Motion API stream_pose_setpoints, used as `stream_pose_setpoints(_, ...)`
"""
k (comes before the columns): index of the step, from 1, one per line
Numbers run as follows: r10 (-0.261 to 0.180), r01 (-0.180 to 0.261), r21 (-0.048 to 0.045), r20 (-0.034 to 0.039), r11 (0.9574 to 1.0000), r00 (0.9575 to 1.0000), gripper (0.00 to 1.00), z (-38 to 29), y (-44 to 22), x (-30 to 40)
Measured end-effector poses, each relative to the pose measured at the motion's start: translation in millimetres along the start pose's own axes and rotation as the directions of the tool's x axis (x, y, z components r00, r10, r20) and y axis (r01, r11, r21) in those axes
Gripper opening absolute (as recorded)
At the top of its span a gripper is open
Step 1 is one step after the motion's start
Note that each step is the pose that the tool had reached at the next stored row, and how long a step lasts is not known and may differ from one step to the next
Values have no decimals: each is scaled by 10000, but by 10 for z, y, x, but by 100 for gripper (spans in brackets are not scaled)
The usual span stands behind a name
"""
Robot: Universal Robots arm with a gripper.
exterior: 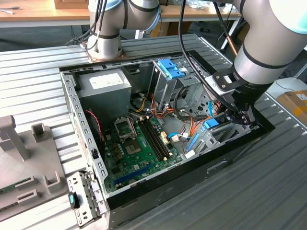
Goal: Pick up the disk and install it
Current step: 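Insert the first disk wire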
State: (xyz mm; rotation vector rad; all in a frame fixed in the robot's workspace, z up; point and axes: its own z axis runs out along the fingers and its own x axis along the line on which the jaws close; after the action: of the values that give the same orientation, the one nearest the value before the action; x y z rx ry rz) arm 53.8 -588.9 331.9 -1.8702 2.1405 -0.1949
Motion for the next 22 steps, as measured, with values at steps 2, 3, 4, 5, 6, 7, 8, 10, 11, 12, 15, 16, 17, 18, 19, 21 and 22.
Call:
stream_pose_setpoints(2,1,-1,1,2,10000,10000,30,-124,-38,-17)
stream_pose_setpoints(3,1,-1,0,2,10000,10000,30,-198,-61,-27)
stream_pose_setpoints(4,1,-1,1,3,10000,10000,30,-279,-85,-38)
stream_pose_setpoints(5,0,0,0,3,10000,10000,30,-338,-103,-46)
stream_pose_setpoints(6,1,-1,0,3,10000,10000,30,-403,-123,-55)
stream_pose_setpoints(7,1,-1,0,3,10000,10000,30,-438,-134,-60)
stream_pose_setpoints(8,1,-1,1,2,10000,10000,30,-476,-145,-65)
stream_pose_setpoints(10,1,-1,0,2,10000,10000,30,-606,-185,-83)
stream_pose_setpoints(11,1,-1,0,2,10000,10000,30,-634,-194,-87)
stream_pose_setpoints(12,0,0,0,4,10000,10000,30,-664,-203,-91)
stream_pose_setpoints(15,108,-108,-53,-39,9999,9999,30,-663,-201,-100)
stream_pose_setpoints(16,240,-242,-164,-97,9996,9997,30,-660,-200,-104)
stream_pose_setpoints(17,319,-323,-275,-140,9991,9994,30,-657,-199,-107)
stream_pose_setpoints(18,352,-358,-353,-163,9987,9992,30,-657,-198,-110)
stream_pose_setpoints(19,399,-407,-426,-188,9983,9990,30,-654,-197,-117)
stream_pose_setpoints(21,473,-484,-635,-192,9968,9987,30,-645,-202,-139)
stream_pose_setpoints(22,489,-499,-697,-171,9963,9987,30,-639,-211,-144)
